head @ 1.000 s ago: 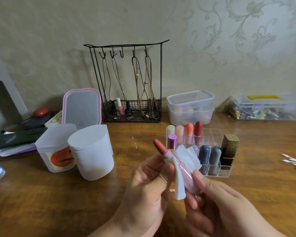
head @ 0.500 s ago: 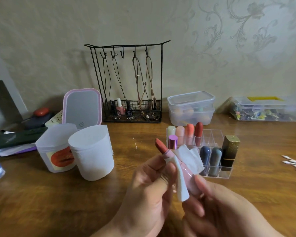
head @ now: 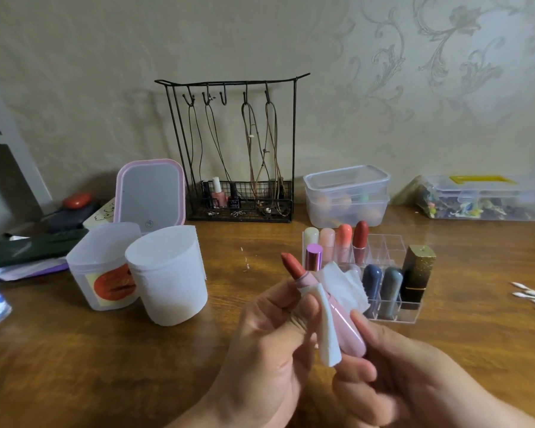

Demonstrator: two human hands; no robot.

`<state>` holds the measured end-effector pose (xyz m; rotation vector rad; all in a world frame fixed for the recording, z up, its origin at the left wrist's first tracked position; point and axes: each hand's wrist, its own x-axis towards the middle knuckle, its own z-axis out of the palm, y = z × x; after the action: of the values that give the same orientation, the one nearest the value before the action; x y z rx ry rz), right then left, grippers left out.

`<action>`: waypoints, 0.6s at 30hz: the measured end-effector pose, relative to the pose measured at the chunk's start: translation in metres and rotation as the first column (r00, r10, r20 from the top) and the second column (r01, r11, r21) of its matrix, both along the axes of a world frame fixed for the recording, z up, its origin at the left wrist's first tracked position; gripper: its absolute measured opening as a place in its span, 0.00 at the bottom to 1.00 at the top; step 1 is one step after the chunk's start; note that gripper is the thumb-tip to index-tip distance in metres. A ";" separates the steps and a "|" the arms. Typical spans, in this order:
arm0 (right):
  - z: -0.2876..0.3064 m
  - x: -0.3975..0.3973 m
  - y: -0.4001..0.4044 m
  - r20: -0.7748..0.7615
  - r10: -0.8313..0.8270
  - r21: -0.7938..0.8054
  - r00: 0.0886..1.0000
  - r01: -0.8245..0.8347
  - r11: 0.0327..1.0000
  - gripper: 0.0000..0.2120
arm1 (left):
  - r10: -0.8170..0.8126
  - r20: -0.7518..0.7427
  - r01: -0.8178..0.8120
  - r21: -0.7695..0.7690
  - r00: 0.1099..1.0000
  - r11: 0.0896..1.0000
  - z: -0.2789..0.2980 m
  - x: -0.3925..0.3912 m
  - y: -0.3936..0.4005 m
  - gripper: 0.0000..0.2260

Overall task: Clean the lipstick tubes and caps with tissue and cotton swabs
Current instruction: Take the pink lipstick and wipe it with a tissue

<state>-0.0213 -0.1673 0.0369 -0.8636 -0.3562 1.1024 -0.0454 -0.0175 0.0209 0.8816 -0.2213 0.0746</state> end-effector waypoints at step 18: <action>-0.007 0.001 0.002 0.289 -0.269 -0.164 0.919 0.324 0.932 0.25 | 0.115 -0.018 -0.115 -0.028 0.993 0.993 -0.002 0.003 0.002 0.22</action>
<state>-0.0206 -0.1657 0.0296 -1.2154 -0.3166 0.7494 -0.0419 -0.0151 0.0186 0.8656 -0.1533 0.1772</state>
